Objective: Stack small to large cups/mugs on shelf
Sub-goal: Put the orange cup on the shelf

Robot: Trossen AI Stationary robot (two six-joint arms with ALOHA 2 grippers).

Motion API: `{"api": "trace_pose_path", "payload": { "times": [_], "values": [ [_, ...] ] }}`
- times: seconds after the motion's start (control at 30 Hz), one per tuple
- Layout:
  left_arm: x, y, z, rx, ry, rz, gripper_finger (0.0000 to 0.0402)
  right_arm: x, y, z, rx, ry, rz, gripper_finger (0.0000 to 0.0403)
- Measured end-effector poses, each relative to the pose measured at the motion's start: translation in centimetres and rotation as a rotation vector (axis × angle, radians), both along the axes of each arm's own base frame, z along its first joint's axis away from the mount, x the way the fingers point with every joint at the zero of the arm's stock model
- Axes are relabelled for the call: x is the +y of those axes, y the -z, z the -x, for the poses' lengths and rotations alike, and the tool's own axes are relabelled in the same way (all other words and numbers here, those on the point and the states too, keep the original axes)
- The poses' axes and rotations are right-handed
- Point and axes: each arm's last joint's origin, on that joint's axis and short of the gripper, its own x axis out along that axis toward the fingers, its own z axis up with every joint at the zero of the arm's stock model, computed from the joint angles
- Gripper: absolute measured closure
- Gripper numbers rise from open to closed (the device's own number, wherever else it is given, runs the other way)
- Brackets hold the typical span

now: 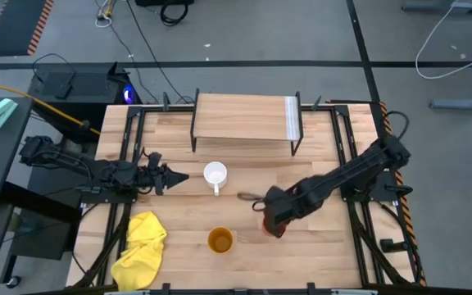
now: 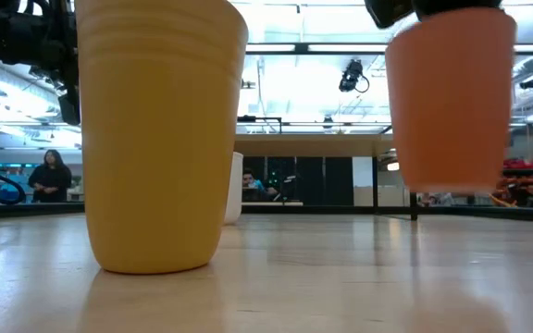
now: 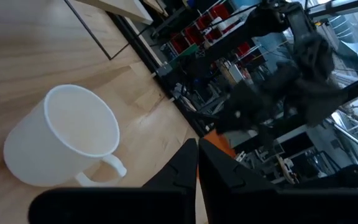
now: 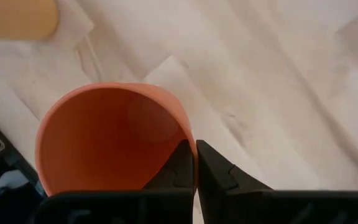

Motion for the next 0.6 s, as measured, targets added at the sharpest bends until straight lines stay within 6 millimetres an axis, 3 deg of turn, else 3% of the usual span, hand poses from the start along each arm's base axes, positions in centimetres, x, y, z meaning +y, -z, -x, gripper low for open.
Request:
{"api": "trace_pose_path", "payload": {
  "times": [0.27,0.6],
  "values": [
    [0.0,0.0,0.0,0.0,-0.007,-0.003,0.0387,-4.8,-4.7,3.4,-0.041,0.069,0.034,0.0398],
    [0.0,0.0,0.0,0.0,-0.016,-0.001,0.0386,-11.2,-8.9,6.7,-0.097,0.128,0.074,0.0399]
  ]
}}
